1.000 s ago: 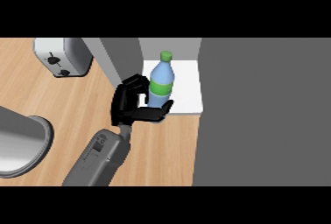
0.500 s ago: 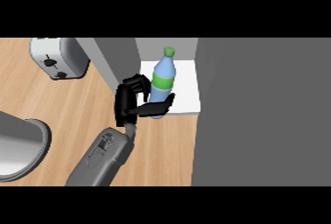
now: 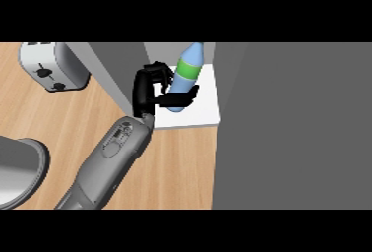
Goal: Pick up the bottled water, place it into the cabinet and close the cabinet
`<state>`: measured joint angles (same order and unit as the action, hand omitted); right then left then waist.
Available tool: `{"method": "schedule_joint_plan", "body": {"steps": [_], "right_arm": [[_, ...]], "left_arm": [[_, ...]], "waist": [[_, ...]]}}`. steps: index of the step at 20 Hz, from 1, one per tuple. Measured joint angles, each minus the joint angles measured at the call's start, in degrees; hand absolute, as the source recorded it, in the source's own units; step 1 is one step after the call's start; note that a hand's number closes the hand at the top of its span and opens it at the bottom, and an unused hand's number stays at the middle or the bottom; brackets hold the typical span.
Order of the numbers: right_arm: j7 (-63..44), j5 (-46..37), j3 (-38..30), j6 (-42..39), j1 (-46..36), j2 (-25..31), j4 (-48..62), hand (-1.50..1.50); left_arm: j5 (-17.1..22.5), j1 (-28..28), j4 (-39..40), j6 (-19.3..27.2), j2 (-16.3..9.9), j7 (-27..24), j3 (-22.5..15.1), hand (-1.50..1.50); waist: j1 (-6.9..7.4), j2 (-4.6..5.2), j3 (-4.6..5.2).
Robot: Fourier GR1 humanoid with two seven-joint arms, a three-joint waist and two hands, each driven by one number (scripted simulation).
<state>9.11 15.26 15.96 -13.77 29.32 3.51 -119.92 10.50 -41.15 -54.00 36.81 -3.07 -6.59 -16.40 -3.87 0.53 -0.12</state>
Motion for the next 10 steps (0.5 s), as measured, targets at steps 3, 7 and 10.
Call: {"method": "schedule_joint_plan", "body": {"steps": [3,7,10], "right_arm": [[0.1,-0.8,0.9,0.2,0.2,-0.2,0.1,-1.5],[1.1,-0.8,0.6,-0.5,0.9,0.4,0.8,-1.5],[1.0,-0.2,0.1,-0.6,0.1,0.4,1.1,-1.5]], "left_arm": [[-0.9,-6.7,9.1,-1.3,-0.3,-1.8,2.0,1.5],[-2.8,-12.3,20.1,-1.8,-0.7,-5.3,3.7,1.5],[-4.2,-15.0,26.6,0.1,0.1,-8.3,4.7,1.5]], "waist": [[-0.47,0.47,0.09],[-0.66,0.75,0.11],[-0.82,0.98,0.12]]}}
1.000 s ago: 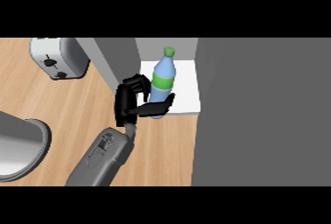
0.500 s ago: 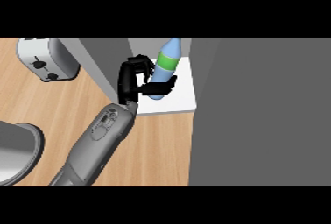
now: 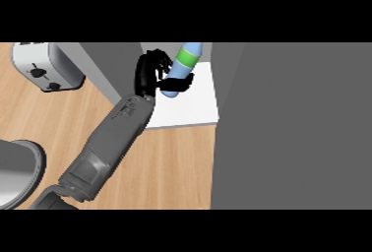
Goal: Pick up the bottled water, place it into the cabinet and close the cabinet
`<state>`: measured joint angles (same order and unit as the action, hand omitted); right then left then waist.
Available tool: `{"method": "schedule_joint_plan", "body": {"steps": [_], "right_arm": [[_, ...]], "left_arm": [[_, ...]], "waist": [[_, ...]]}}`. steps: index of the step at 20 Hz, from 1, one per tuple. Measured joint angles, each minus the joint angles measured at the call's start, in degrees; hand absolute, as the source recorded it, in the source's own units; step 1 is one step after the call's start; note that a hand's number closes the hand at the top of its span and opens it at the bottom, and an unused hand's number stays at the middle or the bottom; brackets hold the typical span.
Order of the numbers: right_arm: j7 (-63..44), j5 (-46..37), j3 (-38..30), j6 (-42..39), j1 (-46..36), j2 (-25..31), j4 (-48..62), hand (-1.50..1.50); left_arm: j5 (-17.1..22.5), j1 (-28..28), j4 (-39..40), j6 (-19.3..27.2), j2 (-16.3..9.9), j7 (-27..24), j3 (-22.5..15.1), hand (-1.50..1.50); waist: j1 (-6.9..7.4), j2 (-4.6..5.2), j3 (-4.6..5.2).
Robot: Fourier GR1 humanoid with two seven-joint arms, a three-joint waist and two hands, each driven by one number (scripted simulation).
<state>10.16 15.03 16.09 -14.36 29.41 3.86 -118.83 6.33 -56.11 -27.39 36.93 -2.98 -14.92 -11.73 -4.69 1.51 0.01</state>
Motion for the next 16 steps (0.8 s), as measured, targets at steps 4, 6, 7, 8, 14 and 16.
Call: {"method": "schedule_joint_plan", "body": {"steps": [4,6,7,8,14,16], "right_arm": [[0.0,-0.1,0.1,0.0,-0.5,-0.1,0.4,-1.5],[0.3,0.3,0.0,-0.3,0.3,0.2,0.1,-1.5],[0.4,0.2,0.2,-0.3,0.6,0.3,0.1,-1.5],[0.6,0.1,0.3,-0.3,0.8,0.2,0.0,-1.5],[0.0,-0.4,0.6,0.3,-0.1,-0.1,-0.4,-1.5],[0.5,-0.4,0.4,0.3,-0.2,-0.1,0.2,-1.5]], "left_arm": [[-0.5,-3.6,6.7,1.5,0.5,-2.0,1.8,-1.5],[-0.4,-4.5,8.9,1.8,0.7,-3.5,2.7,-1.5],[-0.5,-5.1,10.1,2.1,0.8,-4.1,3.2,-1.5],[-0.4,-5.5,11.1,2.1,0.9,-4.7,3.6,-1.5],[0.2,-7.9,16.1,1.9,1.2,-6.1,5.9,-1.5],[0.7,-8.3,16.9,1.7,1.2,-6.8,6.8,-1.5]], "waist": [[-0.04,0.04,0.0],[-0.09,-0.1,-0.07],[-0.1,-0.12,-0.08],[-0.11,-0.14,-0.11],[-0.08,-0.09,-0.12],[-0.13,-0.09,-0.16]]}}
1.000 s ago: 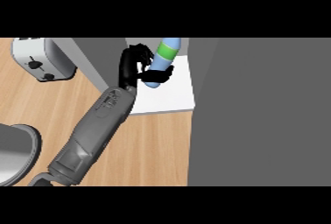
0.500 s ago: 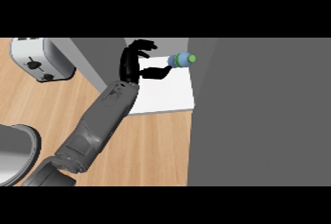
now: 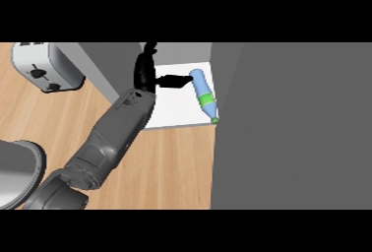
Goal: Pick up the bottled water, place it into the cabinet and close the cabinet
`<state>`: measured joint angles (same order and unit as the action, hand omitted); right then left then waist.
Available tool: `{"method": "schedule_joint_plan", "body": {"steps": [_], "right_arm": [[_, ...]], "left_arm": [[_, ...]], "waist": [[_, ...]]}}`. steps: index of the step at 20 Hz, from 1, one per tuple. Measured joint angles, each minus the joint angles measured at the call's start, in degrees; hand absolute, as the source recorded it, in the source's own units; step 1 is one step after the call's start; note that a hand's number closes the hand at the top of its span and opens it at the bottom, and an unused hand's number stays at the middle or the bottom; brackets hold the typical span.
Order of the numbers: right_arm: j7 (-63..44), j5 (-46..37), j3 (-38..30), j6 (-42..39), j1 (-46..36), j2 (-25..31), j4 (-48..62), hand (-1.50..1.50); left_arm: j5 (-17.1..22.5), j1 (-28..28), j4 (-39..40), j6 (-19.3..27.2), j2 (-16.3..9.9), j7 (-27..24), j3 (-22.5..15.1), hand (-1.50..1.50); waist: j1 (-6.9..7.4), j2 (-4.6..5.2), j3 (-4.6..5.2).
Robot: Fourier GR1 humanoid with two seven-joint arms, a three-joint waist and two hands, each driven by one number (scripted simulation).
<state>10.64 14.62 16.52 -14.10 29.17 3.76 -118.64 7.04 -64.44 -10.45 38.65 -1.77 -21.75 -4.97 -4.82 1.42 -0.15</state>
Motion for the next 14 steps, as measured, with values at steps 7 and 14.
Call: {"method": "schedule_joint_plan", "body": {"steps": [7,14], "right_arm": [[0.3,0.3,0.0,-0.5,0.9,0.6,-0.5,-1.5],[2.0,-0.1,-1.1,-0.5,2.0,1.1,-0.2,-1.5]], "left_arm": [[3.0,-0.3,-0.7,-5.7,-0.1,-5.7,3.7,-1.5],[6.1,0.8,-3.7,-14.5,1.1,-13.3,7.1,-1.5]], "waist": [[0.15,0.13,0.16],[1.53,-0.28,0.11]]}}
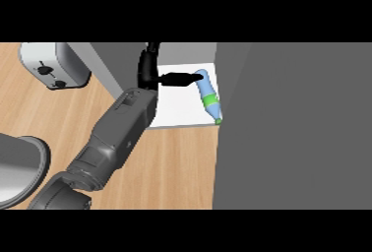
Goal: Pick up the bottled water, place it into the cabinet and close the cabinet
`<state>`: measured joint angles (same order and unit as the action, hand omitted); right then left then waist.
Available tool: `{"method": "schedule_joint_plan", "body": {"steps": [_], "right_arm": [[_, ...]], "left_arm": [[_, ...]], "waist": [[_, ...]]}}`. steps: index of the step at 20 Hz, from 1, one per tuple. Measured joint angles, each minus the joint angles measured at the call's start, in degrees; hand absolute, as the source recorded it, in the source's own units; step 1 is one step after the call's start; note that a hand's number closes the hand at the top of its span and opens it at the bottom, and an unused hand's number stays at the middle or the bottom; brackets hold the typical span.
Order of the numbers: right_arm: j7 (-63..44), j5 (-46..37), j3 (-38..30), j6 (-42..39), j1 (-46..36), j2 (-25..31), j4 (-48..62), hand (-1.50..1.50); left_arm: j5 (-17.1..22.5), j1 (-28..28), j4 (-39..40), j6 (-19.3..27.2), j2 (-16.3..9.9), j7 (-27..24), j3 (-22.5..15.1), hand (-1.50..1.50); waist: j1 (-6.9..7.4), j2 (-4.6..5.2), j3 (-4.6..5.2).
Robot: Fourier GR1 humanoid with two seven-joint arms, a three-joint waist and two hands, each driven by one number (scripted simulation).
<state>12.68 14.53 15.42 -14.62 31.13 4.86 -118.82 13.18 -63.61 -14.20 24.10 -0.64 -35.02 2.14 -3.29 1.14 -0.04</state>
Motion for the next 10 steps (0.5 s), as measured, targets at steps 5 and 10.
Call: {"method": "schedule_joint_plan", "body": {"steps": [5,10], "right_arm": [[0.2,-0.6,0.7,0.3,1.8,0.2,-1.5,-1.5],[0.3,-1.2,1.1,1.3,3.0,-0.1,-2.1,-1.5]], "left_arm": [[0.7,1.2,-2.0,-5.1,0.7,-3.2,-0.2,-1.5],[1.2,3.0,-5.0,-8.6,0.8,-4.4,-3.5,-1.5]], "waist": [[0.75,-0.25,-0.1],[1.4,-0.48,-0.26]]}}
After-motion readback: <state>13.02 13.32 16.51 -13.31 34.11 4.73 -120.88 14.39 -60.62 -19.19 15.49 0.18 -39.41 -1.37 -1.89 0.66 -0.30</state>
